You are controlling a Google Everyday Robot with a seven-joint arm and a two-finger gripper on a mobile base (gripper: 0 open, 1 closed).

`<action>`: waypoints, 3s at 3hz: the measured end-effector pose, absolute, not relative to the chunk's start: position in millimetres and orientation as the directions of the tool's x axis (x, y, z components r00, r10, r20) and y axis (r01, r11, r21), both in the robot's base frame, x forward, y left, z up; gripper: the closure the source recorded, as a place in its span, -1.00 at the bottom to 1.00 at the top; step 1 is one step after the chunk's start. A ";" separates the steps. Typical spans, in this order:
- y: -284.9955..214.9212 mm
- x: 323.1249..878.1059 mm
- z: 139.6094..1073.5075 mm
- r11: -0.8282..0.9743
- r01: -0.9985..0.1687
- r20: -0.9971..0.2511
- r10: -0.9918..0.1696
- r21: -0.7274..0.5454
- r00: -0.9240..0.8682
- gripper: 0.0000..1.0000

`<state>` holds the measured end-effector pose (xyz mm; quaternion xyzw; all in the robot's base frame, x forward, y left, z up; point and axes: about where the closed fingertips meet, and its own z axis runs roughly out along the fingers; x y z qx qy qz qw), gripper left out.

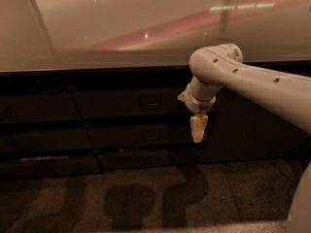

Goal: Open top drawer

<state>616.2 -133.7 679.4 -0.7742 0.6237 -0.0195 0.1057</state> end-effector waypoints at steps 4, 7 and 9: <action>-215.7 698.2 660.4 -0.029 -0.995 -0.085 -0.996 -0.095 0.037 -1.00; -188.4 708.8 645.6 -0.069 -0.997 -0.009 -0.998 -0.046 0.069 -1.00; -187.0 706.7 645.1 -0.079 -0.996 0.005 -0.997 -0.029 0.078 -0.62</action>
Offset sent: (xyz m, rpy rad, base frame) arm 0.0938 -0.0480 0.0626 -0.0576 -0.0604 -0.1087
